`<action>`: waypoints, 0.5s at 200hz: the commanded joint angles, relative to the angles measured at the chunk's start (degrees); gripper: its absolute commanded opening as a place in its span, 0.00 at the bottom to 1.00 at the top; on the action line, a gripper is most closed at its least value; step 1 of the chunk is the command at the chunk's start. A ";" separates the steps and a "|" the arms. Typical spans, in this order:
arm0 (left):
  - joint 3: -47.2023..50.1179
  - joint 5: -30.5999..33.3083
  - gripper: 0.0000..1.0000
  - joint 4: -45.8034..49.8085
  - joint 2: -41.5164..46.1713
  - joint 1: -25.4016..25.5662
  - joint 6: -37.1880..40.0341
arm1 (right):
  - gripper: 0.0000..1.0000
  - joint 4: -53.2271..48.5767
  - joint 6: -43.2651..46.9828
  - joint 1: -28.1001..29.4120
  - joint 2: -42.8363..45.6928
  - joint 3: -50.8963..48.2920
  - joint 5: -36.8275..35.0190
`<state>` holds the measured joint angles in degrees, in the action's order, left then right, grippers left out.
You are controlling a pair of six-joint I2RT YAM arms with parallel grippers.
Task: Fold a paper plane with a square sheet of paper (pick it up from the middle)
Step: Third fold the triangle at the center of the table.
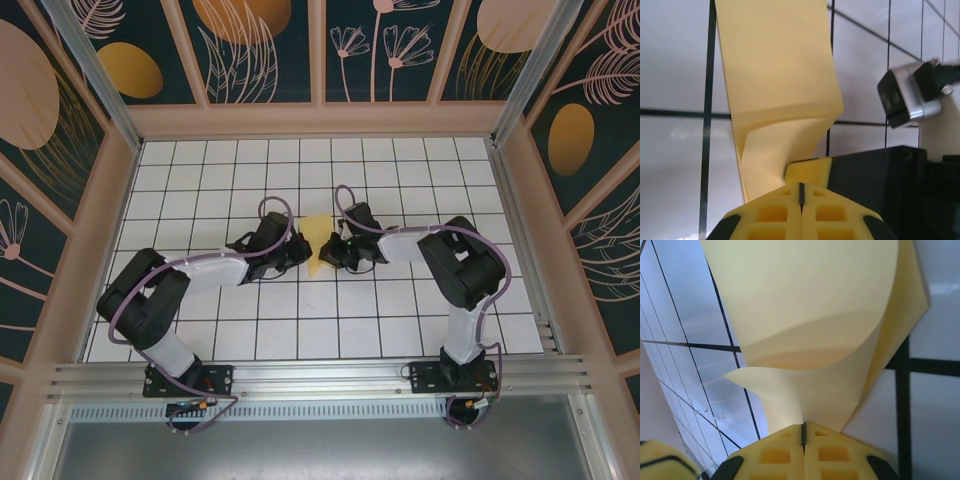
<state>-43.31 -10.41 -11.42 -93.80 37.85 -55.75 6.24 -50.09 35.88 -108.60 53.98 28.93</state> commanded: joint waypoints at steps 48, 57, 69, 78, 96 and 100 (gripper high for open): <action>2.50 -4.26 0.00 -4.41 -3.86 1.64 -3.15 | 0.00 0.69 -2.35 0.78 -1.73 0.83 0.93; 2.92 -4.35 0.00 -4.29 -4.06 1.75 -3.22 | 0.00 0.88 -2.28 0.81 -1.67 0.89 0.94; 3.51 -3.97 0.00 -3.97 -4.03 1.79 -3.27 | 0.00 1.64 -1.57 0.73 -1.60 0.84 1.55; 4.05 -3.70 0.00 -3.98 -4.05 1.79 -3.31 | 0.00 1.92 -1.19 0.69 -1.49 0.95 1.79; 3.92 -1.69 0.00 -1.65 -5.79 1.79 -2.83 | 0.00 3.49 0.84 0.35 -1.06 1.00 3.30; 3.93 -0.94 0.00 -0.80 -5.86 1.79 -2.67 | 0.00 3.81 1.53 0.30 -0.84 1.00 3.44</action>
<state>-39.94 -13.50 -14.33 -97.86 39.35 -58.19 7.51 -51.33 36.12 -108.92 54.08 30.06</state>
